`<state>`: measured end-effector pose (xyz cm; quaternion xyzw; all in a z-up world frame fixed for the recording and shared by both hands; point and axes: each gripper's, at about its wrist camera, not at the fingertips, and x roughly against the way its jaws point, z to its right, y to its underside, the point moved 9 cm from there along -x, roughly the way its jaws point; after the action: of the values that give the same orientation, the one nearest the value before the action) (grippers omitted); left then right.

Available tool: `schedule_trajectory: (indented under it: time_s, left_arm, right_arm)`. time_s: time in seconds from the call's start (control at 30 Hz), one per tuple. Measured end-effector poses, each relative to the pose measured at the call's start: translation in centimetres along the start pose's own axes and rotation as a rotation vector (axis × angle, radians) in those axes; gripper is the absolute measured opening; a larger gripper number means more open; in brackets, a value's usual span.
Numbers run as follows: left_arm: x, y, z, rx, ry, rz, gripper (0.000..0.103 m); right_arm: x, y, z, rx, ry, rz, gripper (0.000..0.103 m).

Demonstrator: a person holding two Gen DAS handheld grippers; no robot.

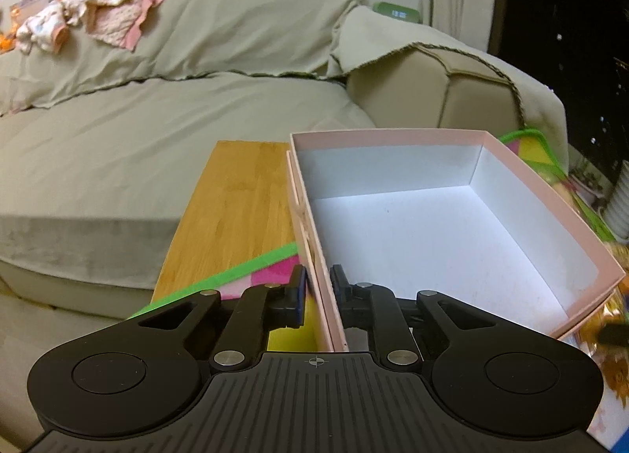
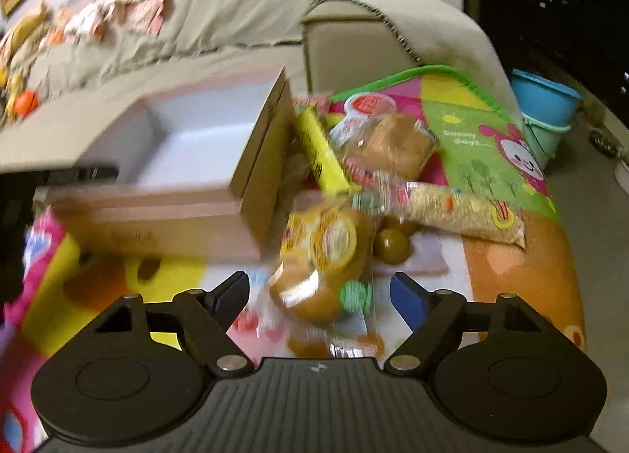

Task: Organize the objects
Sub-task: 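Grasp the box wall with the left gripper while the right gripper grasps the wrapped round bun, then carry the wrapped bun with the right gripper and drop it into the box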

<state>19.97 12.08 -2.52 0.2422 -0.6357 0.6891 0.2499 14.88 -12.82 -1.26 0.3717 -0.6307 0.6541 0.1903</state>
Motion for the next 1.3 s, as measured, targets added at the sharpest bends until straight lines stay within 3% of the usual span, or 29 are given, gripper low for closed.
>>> schedule_trajectory:
  time_s: [0.17,0.23,0.37,0.63,0.73,0.9,0.93,0.97,1.03,1.17,1.3]
  left_arm:
    - [0.5,0.5,0.0,-0.030,-0.014,0.005,0.020]
    - [0.7,0.7,0.0,-0.042,-0.024,0.009,0.018]
    - [0.7,0.7,-0.4,-0.018,0.010,0.014,0.015]
    - [0.9,1.0,-0.3,0.003,0.028,0.022,0.014]
    - [1.1,1.1,-0.2,0.008,0.026,0.014,0.014]
    - [1.0,1.2,-0.8,0.066,0.033,-0.008,0.013]
    - [1.0,1.3,-0.8,0.066,0.028,-0.010,0.013]
    - [1.0,1.4,-0.8,0.064,0.023,-0.013,0.012]
    - [0.9,1.7,-0.7,0.058,0.014,-0.020,0.012]
    - [0.8,2.0,-0.8,0.067,0.014,-0.032,0.011]
    - [0.5,2.3,-0.7,0.064,-0.007,-0.044,0.011]
  right_arm:
    - [-3.8,-0.7,-0.4,0.057,-0.014,-0.018,0.082]
    - [-3.4,-0.9,-0.7,0.085,-0.006,-0.012,0.062]
    - [-0.7,-0.2,-0.2,0.091,-0.033,-0.035,0.054]
    - [7.3,2.5,0.4,0.113,-0.042,-0.079,0.053]
    - [10.4,-0.2,-1.2,0.097,-0.092,-0.013,0.053]
    - [12.7,-9.1,-6.4,0.086,-0.199,0.143,0.054]
    - [12.2,-11.1,-7.7,0.085,-0.212,0.172,0.057]
    - [11.4,-12.6,-9.0,0.089,-0.227,0.187,0.070]
    - [8.9,-14.9,-11.0,0.098,-0.222,0.189,0.073]
    - [6.2,-15.3,-10.9,0.101,-0.222,0.151,0.073]
    - [5.8,-13.9,-5.3,0.042,-0.172,0.148,0.073]
